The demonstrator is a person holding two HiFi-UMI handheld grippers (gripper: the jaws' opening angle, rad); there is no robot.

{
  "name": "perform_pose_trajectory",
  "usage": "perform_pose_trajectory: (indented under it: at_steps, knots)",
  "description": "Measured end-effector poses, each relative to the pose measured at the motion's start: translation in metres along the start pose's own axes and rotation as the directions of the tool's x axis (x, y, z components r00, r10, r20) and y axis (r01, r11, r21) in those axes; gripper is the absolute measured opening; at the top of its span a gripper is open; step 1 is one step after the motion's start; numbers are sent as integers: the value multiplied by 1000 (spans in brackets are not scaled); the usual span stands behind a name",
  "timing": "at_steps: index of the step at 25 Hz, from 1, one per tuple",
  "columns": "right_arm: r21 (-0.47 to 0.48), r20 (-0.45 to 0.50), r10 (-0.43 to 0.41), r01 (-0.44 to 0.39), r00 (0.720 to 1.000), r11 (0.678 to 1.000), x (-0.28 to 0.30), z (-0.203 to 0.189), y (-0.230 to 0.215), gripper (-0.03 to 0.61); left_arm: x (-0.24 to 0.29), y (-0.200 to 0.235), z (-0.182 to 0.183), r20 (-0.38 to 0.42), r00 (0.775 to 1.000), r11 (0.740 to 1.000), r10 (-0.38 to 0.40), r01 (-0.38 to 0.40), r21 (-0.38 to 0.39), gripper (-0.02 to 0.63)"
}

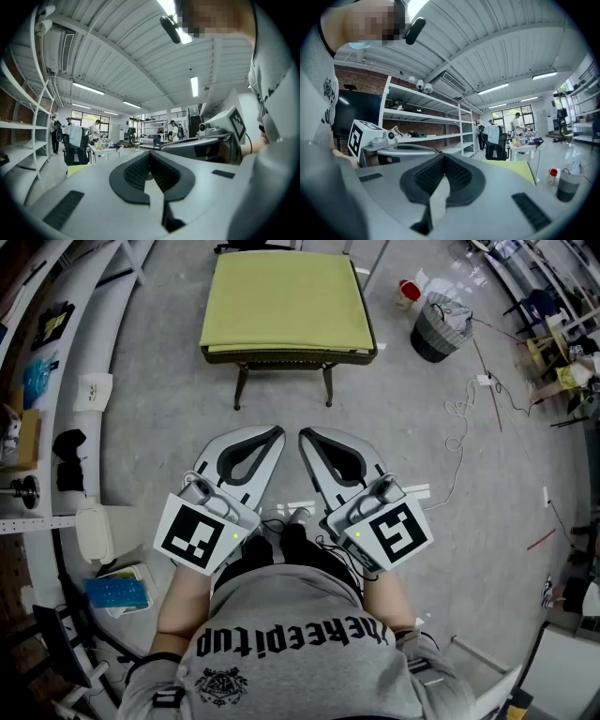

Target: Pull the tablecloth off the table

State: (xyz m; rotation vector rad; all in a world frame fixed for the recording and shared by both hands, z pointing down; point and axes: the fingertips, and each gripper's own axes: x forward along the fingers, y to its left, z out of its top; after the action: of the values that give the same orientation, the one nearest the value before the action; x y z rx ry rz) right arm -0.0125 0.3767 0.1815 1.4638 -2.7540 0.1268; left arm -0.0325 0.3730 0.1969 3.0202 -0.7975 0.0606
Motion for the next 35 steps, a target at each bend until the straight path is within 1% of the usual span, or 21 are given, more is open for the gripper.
perform_pose_trajectory:
  at_steps: [4,8,13,19,23,30,35]
  knots:
    - [-18,-14,7,-7,1000,1000,-6,-9,-11,9,11,-2,3,4,1000,1000,2,-2,-6,14]
    - [-15,-1,10,-10,1000,1000,-9,-2,-23,9,24,-7,4,3,1000,1000,5,-5,-3,14]
    - [-29,-12,29,-29,1000,999,-16,-5,-39,9,41,-12,5,4,1000,1000,18,-18,-5,14]
    - [-9,-3,51,-51,999,999,-29,-5,-65,10,65,-21,7,13,999,999,47,-47,-7,14]
    - [0,0,67,-67,998,998,-42,-10,-82,11,74,-27,8,24,996,996,85,-85,-5,15]
    - [15,3,60,-60,998,998,-47,-13,-102,11,86,-21,12,53,992,993,114,-114,2,14]
    - [20,5,34,-35,999,999,-39,-14,-118,11,95,-5,10,51,992,993,117,-118,3,14]
